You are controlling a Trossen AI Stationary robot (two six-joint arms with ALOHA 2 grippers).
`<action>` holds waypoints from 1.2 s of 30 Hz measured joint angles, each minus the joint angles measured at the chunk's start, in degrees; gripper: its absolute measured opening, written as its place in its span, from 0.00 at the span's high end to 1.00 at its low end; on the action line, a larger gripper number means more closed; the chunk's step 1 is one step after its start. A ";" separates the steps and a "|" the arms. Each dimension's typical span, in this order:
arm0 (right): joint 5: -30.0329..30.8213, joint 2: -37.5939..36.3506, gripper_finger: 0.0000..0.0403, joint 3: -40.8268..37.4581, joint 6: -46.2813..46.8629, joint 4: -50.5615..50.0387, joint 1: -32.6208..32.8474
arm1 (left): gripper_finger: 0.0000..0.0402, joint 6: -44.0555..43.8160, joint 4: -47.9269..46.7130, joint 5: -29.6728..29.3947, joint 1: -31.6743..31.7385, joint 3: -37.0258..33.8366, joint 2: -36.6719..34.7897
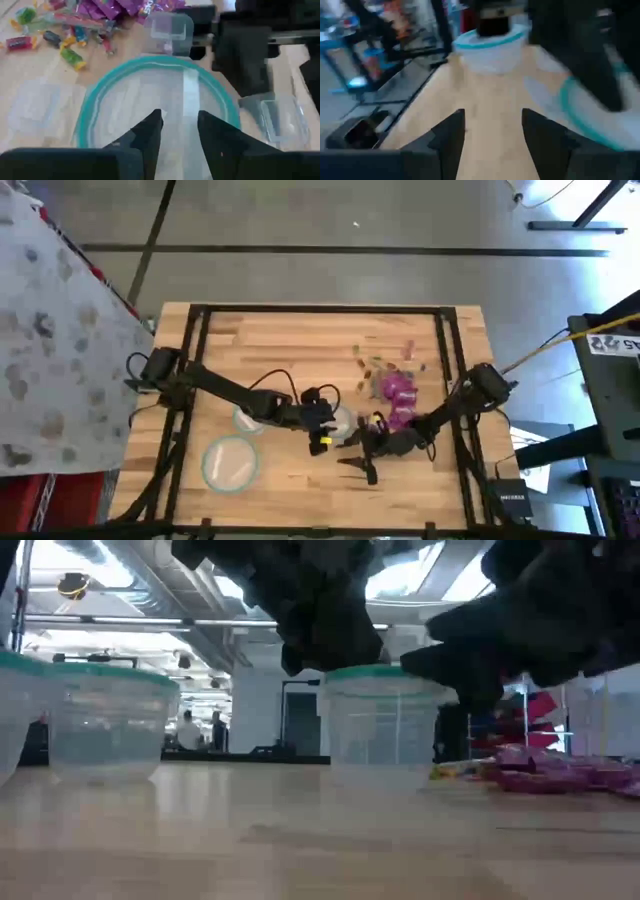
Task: Sort candy
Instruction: Open the top small transparent bin
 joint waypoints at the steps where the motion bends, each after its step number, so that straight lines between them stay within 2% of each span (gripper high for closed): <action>1: 0.87 -0.30 0.55 0.00 0.05 -1.40 -0.15 | 0.71 -0.10 0.01 -0.02 0.00 0.00 0.00; 4: 4.64 -0.48 0.55 -0.03 1.63 -5.77 -1.13 | 0.71 -1.07 0.02 0.04 0.00 0.02 0.00; 11: 8.81 -2.01 0.55 -1.06 3.67 -8.46 -3.11 | 0.71 -2.78 -1.01 0.42 -0.51 1.30 0.05; 17: 19.40 -12.13 0.55 -3.55 4.45 -24.21 -3.36 | 0.71 -2.46 -1.33 1.10 -0.83 2.21 0.09; 21: 21.98 -20.63 0.55 -3.93 7.20 -37.17 -3.50 | 0.71 -2.04 -0.27 1.63 -0.48 2.31 0.13; 24: 17.78 -24.58 0.55 -3.93 9.52 -42.64 -3.42 | 0.71 -1.74 -0.20 1.75 -0.23 2.34 0.13; 27: 6.42 -25.00 0.55 -3.91 12.03 -44.06 -3.32 | 0.71 -1.21 -0.29 1.47 -0.11 2.34 0.13; 29: 1.00 -23.25 0.55 -3.91 12.34 -41.19 -3.30 | 0.71 -0.87 -0.29 1.35 -0.11 2.34 0.13; 36: 0.79 -12.30 0.55 -3.91 9.45 -23.02 -3.85 | 0.71 0.54 -0.48 1.11 -0.09 2.32 0.13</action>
